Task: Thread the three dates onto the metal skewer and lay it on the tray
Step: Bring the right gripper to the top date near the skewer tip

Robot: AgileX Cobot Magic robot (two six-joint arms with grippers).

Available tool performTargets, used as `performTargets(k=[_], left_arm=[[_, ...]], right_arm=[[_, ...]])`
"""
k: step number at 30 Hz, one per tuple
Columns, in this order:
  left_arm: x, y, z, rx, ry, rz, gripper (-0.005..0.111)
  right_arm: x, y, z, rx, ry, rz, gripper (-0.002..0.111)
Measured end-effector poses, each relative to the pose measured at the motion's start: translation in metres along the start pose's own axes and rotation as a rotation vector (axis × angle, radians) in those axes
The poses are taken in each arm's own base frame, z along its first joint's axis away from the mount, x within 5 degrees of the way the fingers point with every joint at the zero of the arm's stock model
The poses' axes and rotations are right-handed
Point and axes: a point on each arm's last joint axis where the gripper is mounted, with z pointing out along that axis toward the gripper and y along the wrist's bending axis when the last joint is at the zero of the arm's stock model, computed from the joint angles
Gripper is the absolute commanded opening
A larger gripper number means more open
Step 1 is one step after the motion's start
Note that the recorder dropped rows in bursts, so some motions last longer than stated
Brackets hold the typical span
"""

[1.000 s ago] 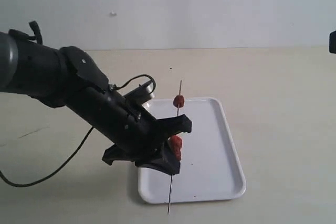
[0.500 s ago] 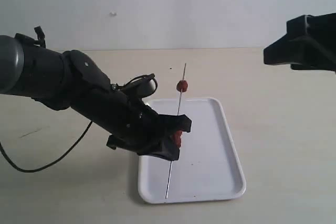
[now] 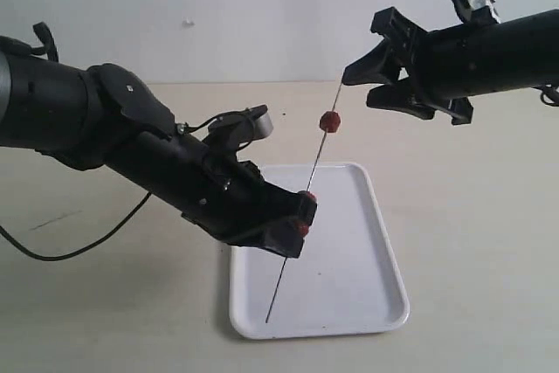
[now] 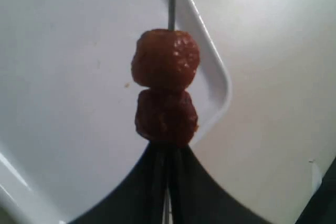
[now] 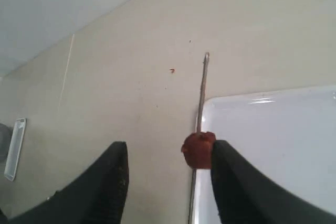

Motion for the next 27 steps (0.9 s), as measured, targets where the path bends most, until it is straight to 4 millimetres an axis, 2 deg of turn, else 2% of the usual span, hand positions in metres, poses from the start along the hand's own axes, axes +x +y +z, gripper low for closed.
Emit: performTargets(k=[8, 13, 16, 27], left_arm=[[-0.001, -0.002, -0.003, 0.002, -0.009, 0.009, 0.0], [-0.001, -0.002, -0.003, 0.002, -0.009, 0.012, 0.0], [-0.001, -0.002, -0.003, 0.005, -0.011, 0.014, 0.0], [-0.002, -0.003, -0.003, 0.013, -0.017, 0.01, 0.0]], right_arm=[[-0.008, -0.011, 0.021, -0.011, 0.03, 0.049, 0.047], [-0.008, -0.021, 0.031, -0.001, 0.046, 0.083, 0.03], [-0.006, -0.027, 0.036, 0.005, 0.055, 0.104, 0.024], [-0.008, -0.027, 0.039, -0.012, 0.057, 0.08, 0.025]])
